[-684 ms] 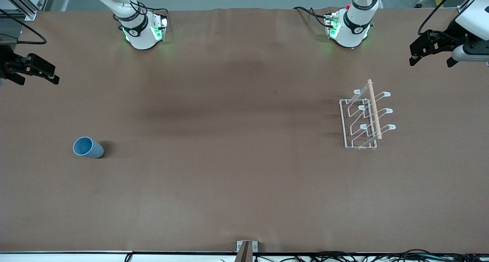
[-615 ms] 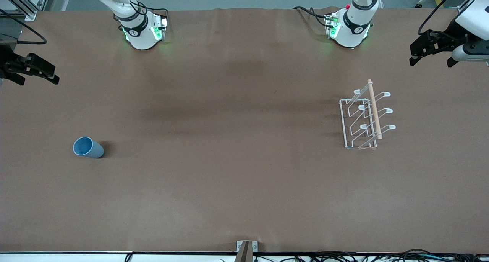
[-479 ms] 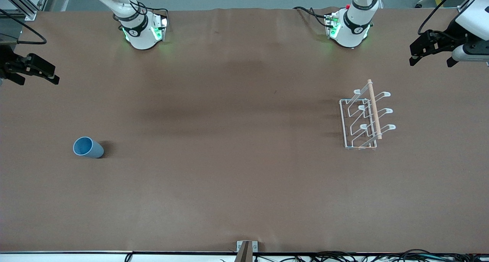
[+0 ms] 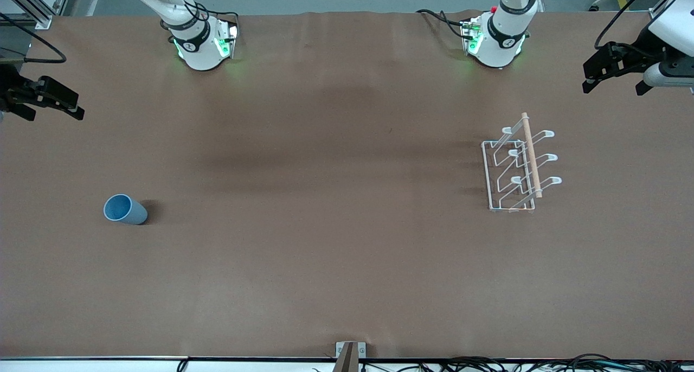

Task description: Hang cup on cup holder

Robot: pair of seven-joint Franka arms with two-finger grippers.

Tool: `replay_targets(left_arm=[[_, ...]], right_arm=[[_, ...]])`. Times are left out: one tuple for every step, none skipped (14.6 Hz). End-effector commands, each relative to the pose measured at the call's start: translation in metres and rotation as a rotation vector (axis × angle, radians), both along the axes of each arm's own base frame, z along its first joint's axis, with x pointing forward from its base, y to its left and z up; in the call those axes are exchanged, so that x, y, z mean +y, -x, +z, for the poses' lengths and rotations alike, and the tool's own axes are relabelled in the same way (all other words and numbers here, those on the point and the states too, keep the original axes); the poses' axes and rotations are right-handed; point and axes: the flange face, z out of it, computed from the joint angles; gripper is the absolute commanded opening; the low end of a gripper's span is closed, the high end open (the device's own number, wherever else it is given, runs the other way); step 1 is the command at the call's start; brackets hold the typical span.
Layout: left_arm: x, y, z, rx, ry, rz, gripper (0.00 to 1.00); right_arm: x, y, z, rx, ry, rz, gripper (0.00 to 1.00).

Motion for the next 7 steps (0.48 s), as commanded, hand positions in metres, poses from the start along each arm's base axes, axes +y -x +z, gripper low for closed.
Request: replay_targets(left_arm=[[0.002, -0.002, 0.001, 0.009, -0.005, -0.01, 1.0], [0.002, -0.007, -0.003, 0.019, -0.003, -0.01, 1.0], [0.002, -0.007, -0.004, 0.021, 0.001, -0.012, 1.0], [0.0, -0.006, -0.007, 0.03, 0.0, -0.012, 1.0], [-0.002, -0.005, -0.007, 0.039, -0.002, -0.009, 1.0], [-0.003, -0.006, -0.007, 0.039, -0.004, -0.014, 1.0], [-0.003, -0.006, -0.007, 0.039, -0.002, -0.018, 1.0]], right_arm=[[-0.001, 0.007, 0.001, -0.006, 0.007, -0.019, 0.97], [-0.001, 0.007, 0.001, -0.007, 0.008, -0.019, 0.98], [-0.002, 0.006, 0.002, -0.014, 0.008, -0.021, 0.99], [-0.005, 0.003, 0.001, -0.023, 0.008, -0.024, 1.0], [-0.008, -0.002, -0.001, -0.037, 0.008, -0.026, 1.0], [-0.014, -0.009, -0.009, -0.04, 0.007, -0.03, 1.0], [-0.028, -0.018, -0.021, -0.034, 0.005, -0.05, 1.0]])
